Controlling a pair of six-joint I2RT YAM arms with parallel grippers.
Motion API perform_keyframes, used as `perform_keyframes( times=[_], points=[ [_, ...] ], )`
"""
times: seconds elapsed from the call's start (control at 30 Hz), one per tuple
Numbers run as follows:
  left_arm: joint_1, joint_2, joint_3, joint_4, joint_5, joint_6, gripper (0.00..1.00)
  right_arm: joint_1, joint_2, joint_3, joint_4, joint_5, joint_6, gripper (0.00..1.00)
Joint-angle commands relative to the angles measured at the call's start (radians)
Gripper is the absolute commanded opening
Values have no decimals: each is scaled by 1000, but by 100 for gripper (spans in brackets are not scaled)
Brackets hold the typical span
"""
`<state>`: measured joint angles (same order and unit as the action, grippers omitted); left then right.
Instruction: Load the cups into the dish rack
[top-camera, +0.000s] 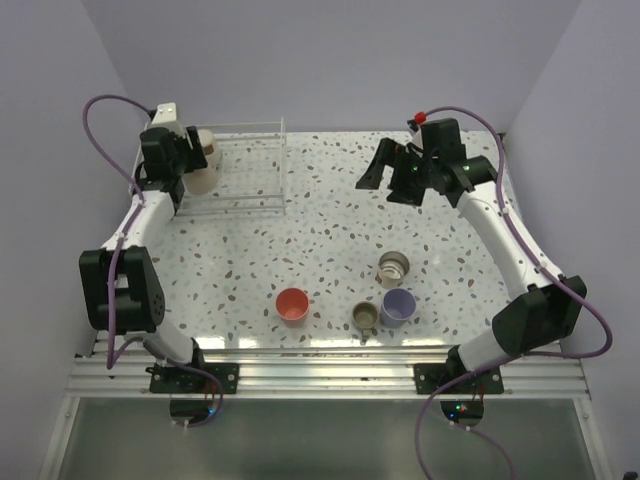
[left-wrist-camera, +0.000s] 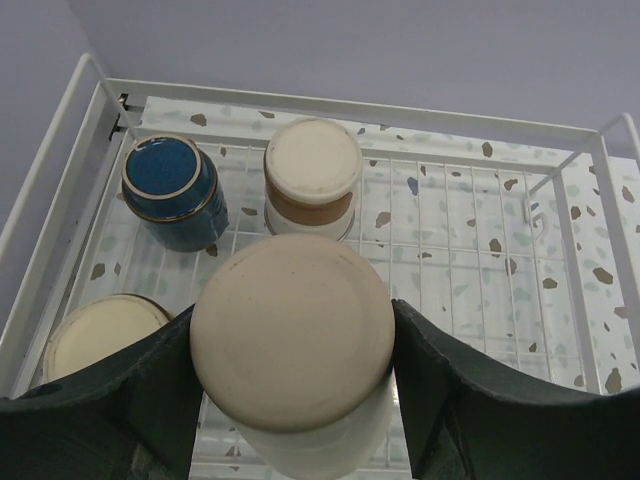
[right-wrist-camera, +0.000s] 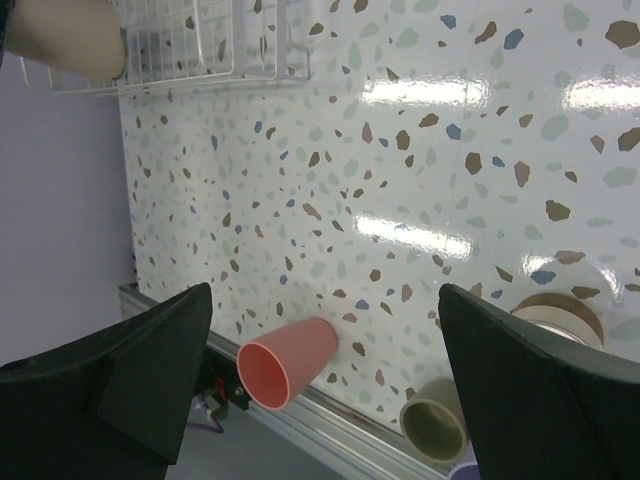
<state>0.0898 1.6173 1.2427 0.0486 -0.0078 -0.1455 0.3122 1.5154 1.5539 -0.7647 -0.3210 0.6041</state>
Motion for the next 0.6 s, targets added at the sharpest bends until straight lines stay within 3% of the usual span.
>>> perform_keyframes(
  times=[0.0,0.17,0.57],
  points=[
    [7,22,-69,231,-47,14,0,-1,-37,12,-10,17,-23,99],
    [7,38,-164,430,-40,41,0,-2,-60,-14,-4,20,-29,99],
    [5,111,-166,458,-156,8,3,-2,-100,-64,27,25,-13,99]
  ],
)
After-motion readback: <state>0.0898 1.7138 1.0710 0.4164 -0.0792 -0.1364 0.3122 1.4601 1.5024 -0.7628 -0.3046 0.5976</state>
